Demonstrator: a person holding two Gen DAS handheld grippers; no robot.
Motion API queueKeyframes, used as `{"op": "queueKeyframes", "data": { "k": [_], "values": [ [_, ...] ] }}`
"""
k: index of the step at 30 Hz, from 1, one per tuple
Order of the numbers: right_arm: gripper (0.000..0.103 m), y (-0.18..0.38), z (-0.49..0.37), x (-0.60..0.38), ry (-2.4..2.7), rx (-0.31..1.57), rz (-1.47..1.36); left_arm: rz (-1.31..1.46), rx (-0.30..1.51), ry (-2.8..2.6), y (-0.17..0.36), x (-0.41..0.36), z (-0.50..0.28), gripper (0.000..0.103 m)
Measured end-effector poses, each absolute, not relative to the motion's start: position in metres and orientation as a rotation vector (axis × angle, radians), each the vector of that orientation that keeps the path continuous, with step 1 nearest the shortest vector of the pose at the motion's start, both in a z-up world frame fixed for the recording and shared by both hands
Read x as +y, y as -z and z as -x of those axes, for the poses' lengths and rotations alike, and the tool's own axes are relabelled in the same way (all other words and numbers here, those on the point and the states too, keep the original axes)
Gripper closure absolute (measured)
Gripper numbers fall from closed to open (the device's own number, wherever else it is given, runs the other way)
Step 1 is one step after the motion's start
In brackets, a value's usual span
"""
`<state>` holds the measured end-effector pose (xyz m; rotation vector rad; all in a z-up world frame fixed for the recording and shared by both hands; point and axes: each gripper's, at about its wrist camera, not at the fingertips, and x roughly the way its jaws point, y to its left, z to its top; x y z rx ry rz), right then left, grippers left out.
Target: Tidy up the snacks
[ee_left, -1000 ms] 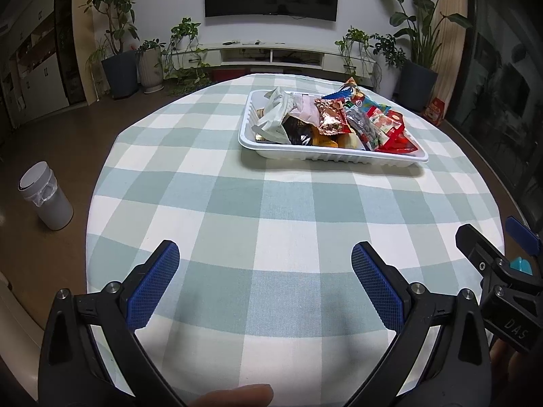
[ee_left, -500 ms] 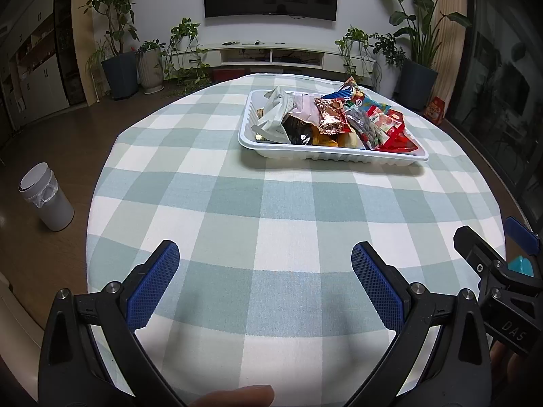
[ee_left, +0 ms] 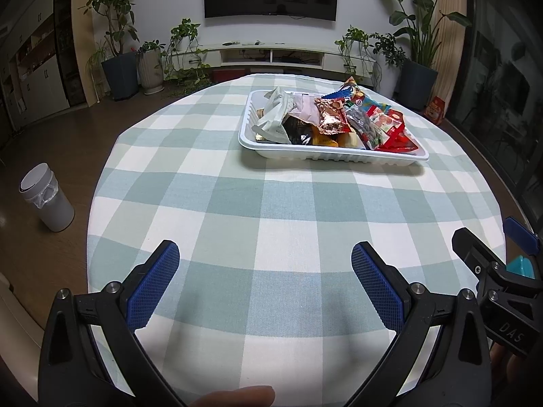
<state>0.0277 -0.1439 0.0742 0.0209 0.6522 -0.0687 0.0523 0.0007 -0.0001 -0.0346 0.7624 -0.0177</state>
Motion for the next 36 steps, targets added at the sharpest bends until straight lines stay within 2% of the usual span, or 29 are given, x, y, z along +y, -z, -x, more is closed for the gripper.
{"op": "queueKeyframes", "data": {
  "k": [36],
  "values": [
    [0.0,-0.0778,-0.0271,-0.1429,0.068,0.657,-0.018,0.032,0.761,0.016,0.0006,0.0003,-0.0522,0.0]
  ]
}}
